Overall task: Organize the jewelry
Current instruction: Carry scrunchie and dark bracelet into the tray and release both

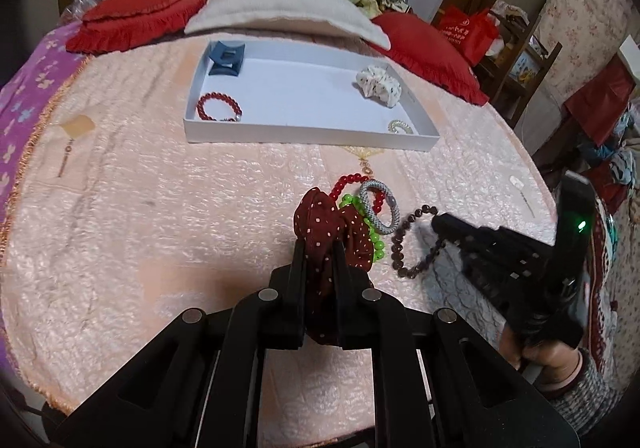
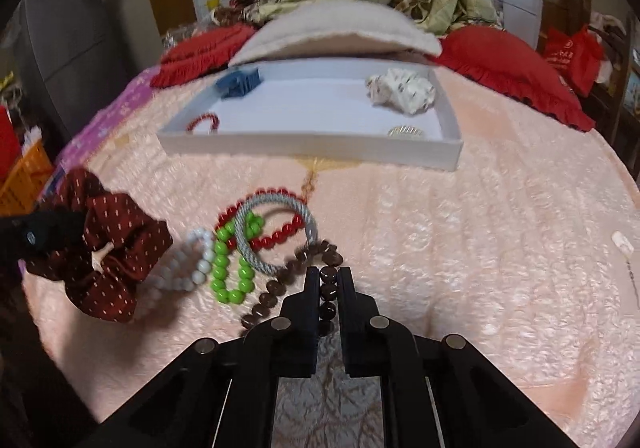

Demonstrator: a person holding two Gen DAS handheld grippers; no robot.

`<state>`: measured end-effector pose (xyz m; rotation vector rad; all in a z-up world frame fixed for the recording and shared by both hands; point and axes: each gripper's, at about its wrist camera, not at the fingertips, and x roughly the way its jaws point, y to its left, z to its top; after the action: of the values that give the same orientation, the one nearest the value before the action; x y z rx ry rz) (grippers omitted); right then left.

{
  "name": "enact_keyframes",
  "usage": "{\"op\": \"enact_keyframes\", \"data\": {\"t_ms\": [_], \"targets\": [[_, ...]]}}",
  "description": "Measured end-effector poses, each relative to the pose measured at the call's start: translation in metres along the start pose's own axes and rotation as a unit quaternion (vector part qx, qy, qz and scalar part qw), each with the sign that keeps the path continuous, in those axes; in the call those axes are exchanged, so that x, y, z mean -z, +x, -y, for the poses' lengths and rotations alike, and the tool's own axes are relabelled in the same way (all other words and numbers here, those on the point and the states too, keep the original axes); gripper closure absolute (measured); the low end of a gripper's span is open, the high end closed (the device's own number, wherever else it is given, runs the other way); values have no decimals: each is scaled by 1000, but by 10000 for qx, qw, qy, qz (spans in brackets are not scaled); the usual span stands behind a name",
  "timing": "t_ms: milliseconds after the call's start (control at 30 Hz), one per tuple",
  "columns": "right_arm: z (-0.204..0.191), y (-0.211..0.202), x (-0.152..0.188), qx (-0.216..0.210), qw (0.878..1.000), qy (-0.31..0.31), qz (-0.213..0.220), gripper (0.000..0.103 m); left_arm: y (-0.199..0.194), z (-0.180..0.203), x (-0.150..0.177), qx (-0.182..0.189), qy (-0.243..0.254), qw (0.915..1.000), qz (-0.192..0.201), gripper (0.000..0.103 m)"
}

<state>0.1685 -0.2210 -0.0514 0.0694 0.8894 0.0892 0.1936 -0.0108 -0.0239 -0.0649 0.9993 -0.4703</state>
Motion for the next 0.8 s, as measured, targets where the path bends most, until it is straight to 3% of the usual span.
{"op": "enact_keyframes", "data": {"t_ms": [467, 800], "targets": [[7, -76, -29, -71, 9983, 191, 541, 95, -63, 0, 3, -199, -60, 9989, 432, 94], [16, -103, -51, -255, 9970, 261, 680, 95, -88, -3, -17, -243, -93, 9976, 643, 94]]}}
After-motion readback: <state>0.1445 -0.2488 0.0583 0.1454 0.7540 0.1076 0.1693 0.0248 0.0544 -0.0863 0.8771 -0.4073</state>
